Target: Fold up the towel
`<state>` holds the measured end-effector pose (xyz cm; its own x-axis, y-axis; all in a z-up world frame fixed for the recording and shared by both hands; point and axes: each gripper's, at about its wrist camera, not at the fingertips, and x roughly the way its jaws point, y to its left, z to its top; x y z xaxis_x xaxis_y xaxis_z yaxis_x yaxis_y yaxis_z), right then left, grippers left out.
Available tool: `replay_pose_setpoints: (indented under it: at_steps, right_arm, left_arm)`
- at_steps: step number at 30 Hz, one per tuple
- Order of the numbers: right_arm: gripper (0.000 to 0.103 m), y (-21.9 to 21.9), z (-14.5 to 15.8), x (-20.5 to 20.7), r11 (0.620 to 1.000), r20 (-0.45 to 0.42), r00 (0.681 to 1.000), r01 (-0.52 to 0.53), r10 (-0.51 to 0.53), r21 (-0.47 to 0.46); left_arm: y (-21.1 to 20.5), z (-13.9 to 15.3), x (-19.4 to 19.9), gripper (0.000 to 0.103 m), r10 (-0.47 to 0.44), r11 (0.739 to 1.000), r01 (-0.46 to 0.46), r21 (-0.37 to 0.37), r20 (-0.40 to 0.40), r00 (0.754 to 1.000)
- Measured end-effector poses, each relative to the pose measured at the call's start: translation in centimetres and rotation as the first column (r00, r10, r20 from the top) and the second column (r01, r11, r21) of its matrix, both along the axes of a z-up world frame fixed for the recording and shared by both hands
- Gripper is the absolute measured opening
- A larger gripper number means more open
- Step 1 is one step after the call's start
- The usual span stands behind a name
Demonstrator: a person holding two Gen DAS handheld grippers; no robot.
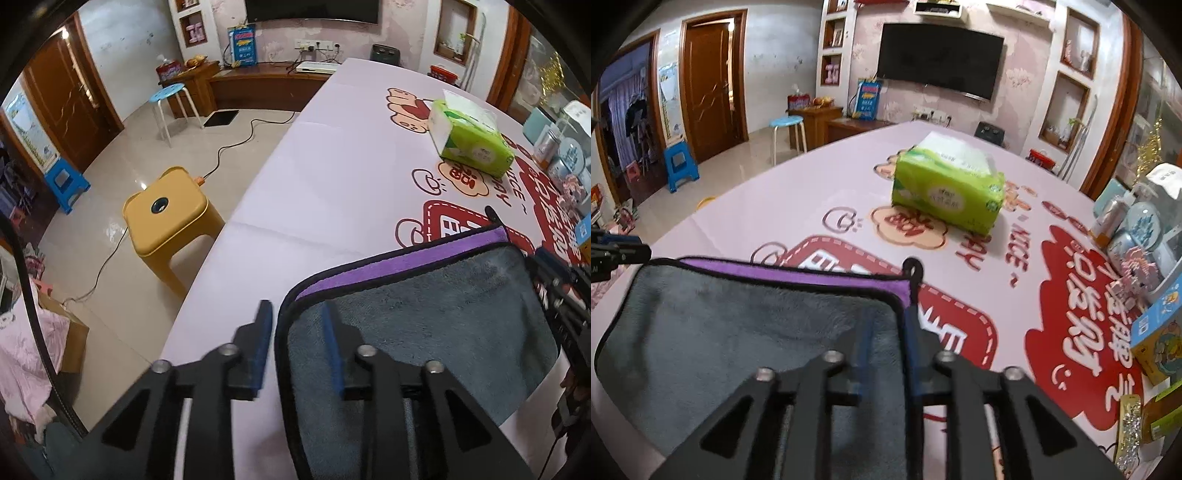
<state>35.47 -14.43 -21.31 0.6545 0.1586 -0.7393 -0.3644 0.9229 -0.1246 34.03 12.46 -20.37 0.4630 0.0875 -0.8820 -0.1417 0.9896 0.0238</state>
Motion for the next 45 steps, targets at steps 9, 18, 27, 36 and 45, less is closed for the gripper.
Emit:
replay_pose_setpoints:
  at_steps: [9,18,27,36,45]
  right_arm:
    - [0.049,-0.5,0.0,-1.7,0.999,-0.036,0.999,0.024,-0.023,0.022]
    - [0.054,-2.8,0.6,-6.3,0.998,-0.098,0.993,0.064,-0.061,0.025]
    - [0.057,-5.2,1.1,-11.9,0.99,-0.14,0.982,0.133,-0.126,0.044]
    - [0.067,-7.3,2.0,-18.6,0.967,-0.157,0.96,0.246,-0.232,0.07]
    - [0.076,-9.1,3.5,-25.3,0.92,-0.15,0.918,0.382,-0.367,0.088]
  left_arm:
    - [0.5,0.2,-2.8,0.052,0.037,0.998,-0.039,-0.042,-0.045,0.998]
    - [-0.3,1.2,-8.3,0.071,0.027,0.997,-0.032,-0.065,-0.067,0.997]
    - [-1.7,2.7,-13.6,0.078,-0.01,0.997,0.007,-0.073,-0.04,0.999]
    - [-3.4,4.2,-18.3,0.08,-0.111,0.992,0.11,-0.07,-0.014,0.994]
    - [-6.1,5.2,-21.0,0.08,-0.266,0.96,0.266,-0.089,0.003,0.964]
